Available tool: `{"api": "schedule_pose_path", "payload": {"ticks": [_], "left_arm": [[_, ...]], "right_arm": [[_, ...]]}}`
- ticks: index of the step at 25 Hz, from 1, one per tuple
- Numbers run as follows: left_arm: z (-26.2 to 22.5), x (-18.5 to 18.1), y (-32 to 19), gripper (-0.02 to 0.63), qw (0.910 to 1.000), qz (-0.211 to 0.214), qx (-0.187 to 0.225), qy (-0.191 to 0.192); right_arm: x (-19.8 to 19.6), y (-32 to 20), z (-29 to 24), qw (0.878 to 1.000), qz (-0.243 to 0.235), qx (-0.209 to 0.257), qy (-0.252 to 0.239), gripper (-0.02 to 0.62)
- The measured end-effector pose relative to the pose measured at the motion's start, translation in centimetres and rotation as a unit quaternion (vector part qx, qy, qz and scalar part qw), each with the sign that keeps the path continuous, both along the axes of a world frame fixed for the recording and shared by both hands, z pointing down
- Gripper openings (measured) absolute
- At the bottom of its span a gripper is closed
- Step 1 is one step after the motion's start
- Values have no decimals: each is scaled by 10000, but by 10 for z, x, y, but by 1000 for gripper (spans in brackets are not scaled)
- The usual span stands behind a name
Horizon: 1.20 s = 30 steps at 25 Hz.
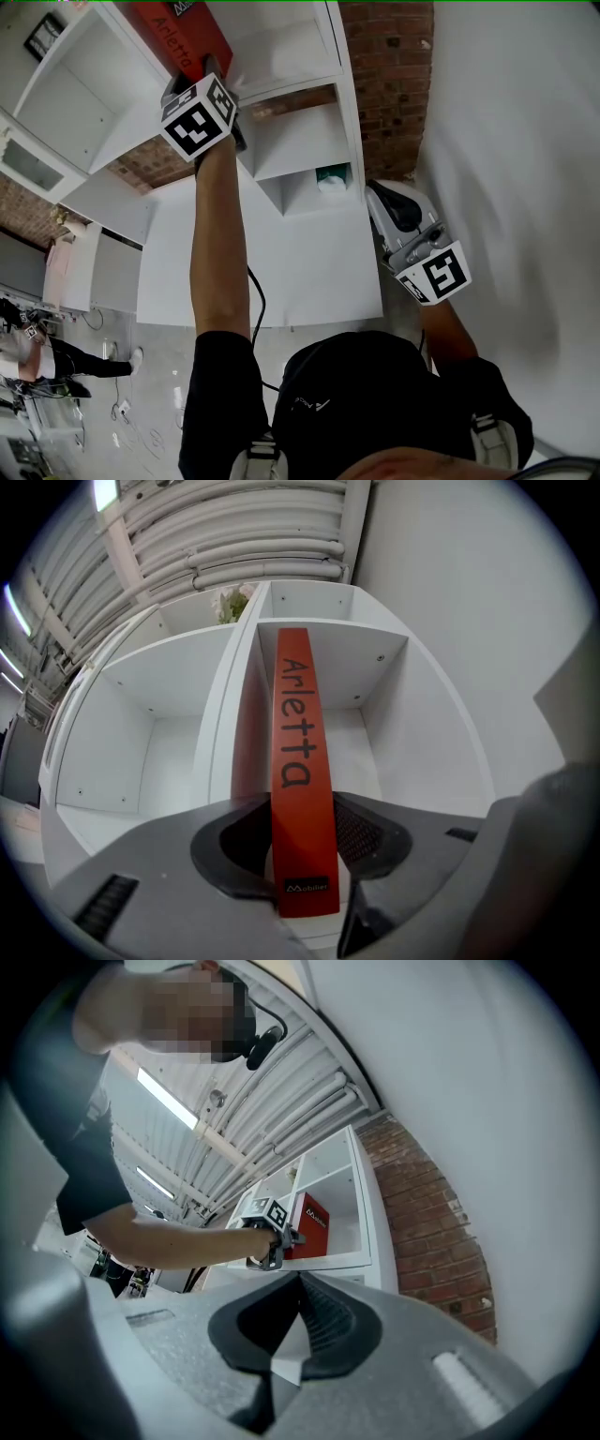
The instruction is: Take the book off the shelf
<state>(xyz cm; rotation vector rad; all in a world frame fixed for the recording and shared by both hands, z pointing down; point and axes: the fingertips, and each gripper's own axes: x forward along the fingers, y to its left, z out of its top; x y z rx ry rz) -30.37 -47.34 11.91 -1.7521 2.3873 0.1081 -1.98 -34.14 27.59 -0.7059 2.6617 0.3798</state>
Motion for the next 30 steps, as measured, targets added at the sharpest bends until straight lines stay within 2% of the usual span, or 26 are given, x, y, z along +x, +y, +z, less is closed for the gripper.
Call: {"api": "schedule_pose_path", "payload": {"ticks": [6, 11, 21, 24, 30], "left_arm": [[-2, 3, 18, 161, 9990, 261, 361, 49], [-4, 9, 50, 161, 9955, 662, 666, 103], [-6, 30, 163, 161, 9797, 1494, 1333, 44], [6, 39, 197, 161, 9755, 1727, 1361, 15], [48, 53, 256, 161, 9682, 2039, 1423, 266]], "right_arm": [[-3, 4, 1, 10000, 73, -38, 22, 2], [-15, 15, -1, 10000, 64, -26, 71, 2], [-40, 45, -17, 10000, 4, 84, -15, 2], [-46, 54, -18, 9999, -2, 117, -46, 2], [-51, 70, -12, 9999, 69, 68, -82, 2]]}}
